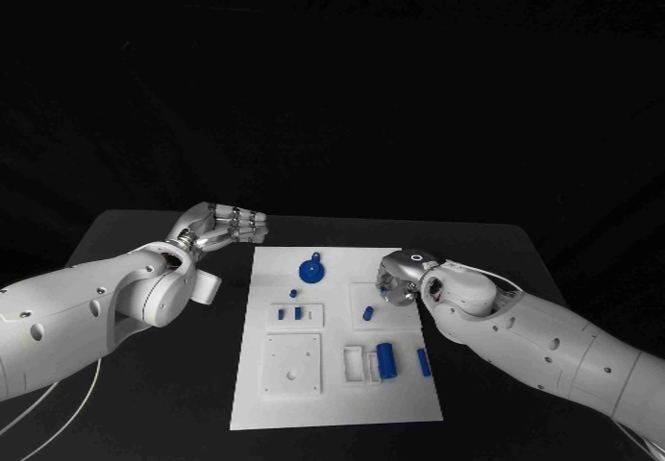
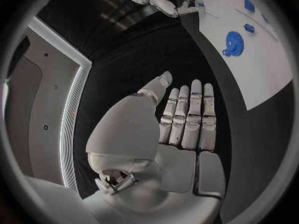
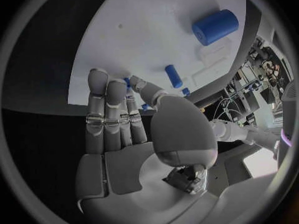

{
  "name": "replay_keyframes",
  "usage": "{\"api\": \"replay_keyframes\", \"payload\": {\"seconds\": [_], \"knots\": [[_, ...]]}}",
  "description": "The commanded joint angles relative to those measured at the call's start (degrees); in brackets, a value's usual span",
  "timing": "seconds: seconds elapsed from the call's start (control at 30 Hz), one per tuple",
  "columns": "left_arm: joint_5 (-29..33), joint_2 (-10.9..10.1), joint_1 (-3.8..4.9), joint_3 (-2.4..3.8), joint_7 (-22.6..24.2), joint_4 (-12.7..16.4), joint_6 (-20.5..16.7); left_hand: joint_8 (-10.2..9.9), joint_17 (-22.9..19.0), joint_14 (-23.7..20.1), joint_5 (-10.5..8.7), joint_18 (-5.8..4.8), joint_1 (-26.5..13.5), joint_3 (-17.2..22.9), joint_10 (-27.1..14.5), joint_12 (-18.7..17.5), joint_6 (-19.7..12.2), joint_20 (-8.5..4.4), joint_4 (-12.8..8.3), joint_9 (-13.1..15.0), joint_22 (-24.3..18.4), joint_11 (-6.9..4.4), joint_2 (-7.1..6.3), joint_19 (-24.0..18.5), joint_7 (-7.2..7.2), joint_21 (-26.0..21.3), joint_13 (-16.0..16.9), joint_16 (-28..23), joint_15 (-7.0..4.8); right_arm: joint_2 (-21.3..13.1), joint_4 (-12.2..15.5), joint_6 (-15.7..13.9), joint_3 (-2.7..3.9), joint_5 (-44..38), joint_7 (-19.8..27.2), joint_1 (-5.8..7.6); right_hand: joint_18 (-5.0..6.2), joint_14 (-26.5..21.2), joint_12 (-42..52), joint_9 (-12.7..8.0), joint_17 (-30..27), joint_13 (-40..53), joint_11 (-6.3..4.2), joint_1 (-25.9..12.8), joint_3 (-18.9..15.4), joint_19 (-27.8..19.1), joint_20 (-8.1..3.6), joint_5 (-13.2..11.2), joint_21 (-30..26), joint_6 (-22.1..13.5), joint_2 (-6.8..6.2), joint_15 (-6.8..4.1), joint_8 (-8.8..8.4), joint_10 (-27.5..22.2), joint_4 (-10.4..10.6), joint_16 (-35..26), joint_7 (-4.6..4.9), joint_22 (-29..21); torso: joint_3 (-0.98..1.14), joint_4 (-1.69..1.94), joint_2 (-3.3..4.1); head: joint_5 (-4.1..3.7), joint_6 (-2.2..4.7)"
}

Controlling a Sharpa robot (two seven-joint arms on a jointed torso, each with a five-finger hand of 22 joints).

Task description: Assemble the parts on the task board

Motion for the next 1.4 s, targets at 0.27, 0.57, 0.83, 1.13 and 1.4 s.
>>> {"api": "replay_keyframes", "payload": {"seconds": [0.27, 0.57, 0.83, 1.13, 1.4], "knots": [[0.50, 0.10, 0.13, 0.06, 0.79, -0.03, 0.73, -0.06, 0.11, 0.47, 0.30, -0.68, -0.36, 0.23, 0.41, -0.08, 0.15, 0.08, -0.27, 0.04, -0.22, -0.18, 0.38, 0.50, 0.05, 0.30, -0.01, -0.04, -0.12, 0.42, 0.03, -0.88, -0.46, -2.59, -0.95, -0.81, -0.88, 0.18, -0.09, 0.27, 0.21, 0.16, -0.88, 1.06, 0.35, 2.10, -0.94, -0.46, 0.87, 2.84, 1.30, -1.05, 0.34, 3.08, -2.26, 0.02, -0.63, 0.59, 0.00, 0.01, 0.00, -0.01, -0.18], [0.50, 0.14, 0.13, 0.06, 0.75, -0.37, 0.83, -0.06, 0.12, 0.50, 0.29, -0.72, -0.34, 0.33, 0.46, -0.08, 0.17, 0.05, -0.34, 0.04, -0.36, -0.21, 0.39, 0.53, 0.04, 0.32, -0.01, -0.04, -0.14, 0.25, 1.02, -6.01, -0.48, -3.87, -1.95, -1.09, -0.91, 0.58, -0.08, 0.24, 0.53, 0.17, -1.14, 0.86, 1.56, 2.25, -1.45, 0.17, 1.96, 3.71, 0.84, -1.52, 0.33, 4.04, -2.88, -0.35, -0.90, 1.10, 0.09, -0.02, -0.01, 0.07, -0.11], [0.50, 0.10, 0.13, 0.06, 0.79, -0.75, 0.85, -0.06, 0.12, 0.50, 0.29, -0.72, -0.34, 0.33, 0.46, -0.08, 0.17, 0.05, -0.34, 0.04, -0.36, -0.21, 0.39, 0.53, 0.04, 0.32, -0.01, -0.04, -0.14, -0.57, 2.98, -7.96, -0.37, -3.00, -1.71, -1.13, -0.93, 0.67, -0.09, 0.26, 0.64, 0.16, -1.20, 0.98, 1.79, 2.25, -1.48, -0.87, 2.19, 3.98, 0.76, -1.56, 0.34, 4.22, -2.88, -0.44, -0.97, 1.15, 0.08, -0.07, 0.00, 0.25, -0.14], [0.50, 0.02, 0.13, 0.06, 0.77, -1.26, 0.78, -0.07, 0.11, 0.51, 0.30, -0.76, -0.48, 0.52, 0.44, -0.08, 0.09, 0.01, -0.49, 0.04, -0.82, -0.19, 0.41, 0.62, 0.07, 0.40, -0.01, -0.04, -0.14, -1.98, 6.19, -8.94, 0.86, -2.24, -1.55, -1.14, -0.93, 0.71, -0.09, 0.23, 0.70, 0.16, -1.23, 1.21, 1.88, 2.24, -1.50, -1.93, 2.33, 4.12, 0.74, -1.57, 0.33, 4.31, -2.79, -0.55, -0.99, 1.18, 0.09, -0.11, -0.01, 0.69, -0.03], [0.50, -0.02, 0.13, 0.06, 0.77, -1.44, 0.63, -0.07, 0.11, 0.51, 0.30, -0.76, -0.48, 0.52, 0.44, -0.08, 0.09, 0.01, -0.49, 0.04, -0.82, -0.19, 0.41, 0.62, 0.07, 0.40, -0.01, -0.04, -0.14, -2.86, 9.73, -9.56, 2.43, 1.19, -1.25, -1.14, -0.90, 0.77, -0.10, 0.23, 0.74, 0.15, -1.26, 1.24, 1.93, 2.24, -1.53, -2.03, 2.33, 4.21, 0.62, -1.59, 0.33, 4.37, -2.66, -0.58, -1.01, 1.17, 0.05, -0.05, -0.01, 2.18, 0.05]]}}
